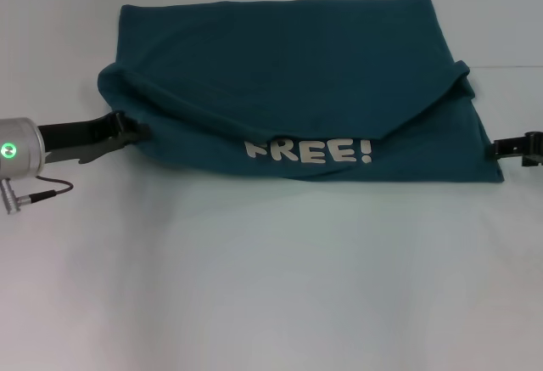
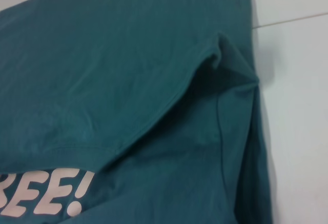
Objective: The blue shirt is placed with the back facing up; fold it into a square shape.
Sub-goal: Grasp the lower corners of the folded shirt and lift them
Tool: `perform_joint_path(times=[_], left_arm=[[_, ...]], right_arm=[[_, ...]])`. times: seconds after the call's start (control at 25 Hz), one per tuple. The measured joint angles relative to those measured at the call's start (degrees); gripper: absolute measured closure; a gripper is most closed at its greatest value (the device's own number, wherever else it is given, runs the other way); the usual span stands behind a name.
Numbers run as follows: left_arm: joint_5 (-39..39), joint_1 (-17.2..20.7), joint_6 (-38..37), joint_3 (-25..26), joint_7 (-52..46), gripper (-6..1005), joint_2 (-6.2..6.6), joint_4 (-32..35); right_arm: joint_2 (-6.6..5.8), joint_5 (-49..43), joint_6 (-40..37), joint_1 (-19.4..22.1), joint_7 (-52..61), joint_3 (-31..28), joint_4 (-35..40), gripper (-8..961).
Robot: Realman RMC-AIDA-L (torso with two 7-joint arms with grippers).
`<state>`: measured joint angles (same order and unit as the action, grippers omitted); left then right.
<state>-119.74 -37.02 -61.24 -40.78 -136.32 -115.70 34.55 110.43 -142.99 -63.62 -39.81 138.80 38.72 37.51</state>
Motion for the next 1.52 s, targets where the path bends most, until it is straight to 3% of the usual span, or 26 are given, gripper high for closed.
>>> perform_joint_path(times=[0.88,1.28,1.36,1.52], left_arm=[[0.04,0.28,0.31,0.0,-0.09,1000,-0.24,-0.44],[0.04,0.28,0.41,0.0,-0.09,1000,-0.23,-0.37],[0.04,0.28,0.46,0.0,-0.09,1000,-0.23,-0.45],[0.02,0.29,0.5,0.0,-0.09,1000,-0.22,-0.46]], right_arm=[[2.89,-0.05,7.58,-2.39,-0.25,2.47,-4.26,161],[2.87,0.1,7.51,-2.45,0.33,3.0,-3.88,230],[2.75,0.06,7.51,-2.45,0.33,3.04,-4.14,425],[2.73,-0.01,7.59,-2.48,0.33,3.09,-4.22,580]])
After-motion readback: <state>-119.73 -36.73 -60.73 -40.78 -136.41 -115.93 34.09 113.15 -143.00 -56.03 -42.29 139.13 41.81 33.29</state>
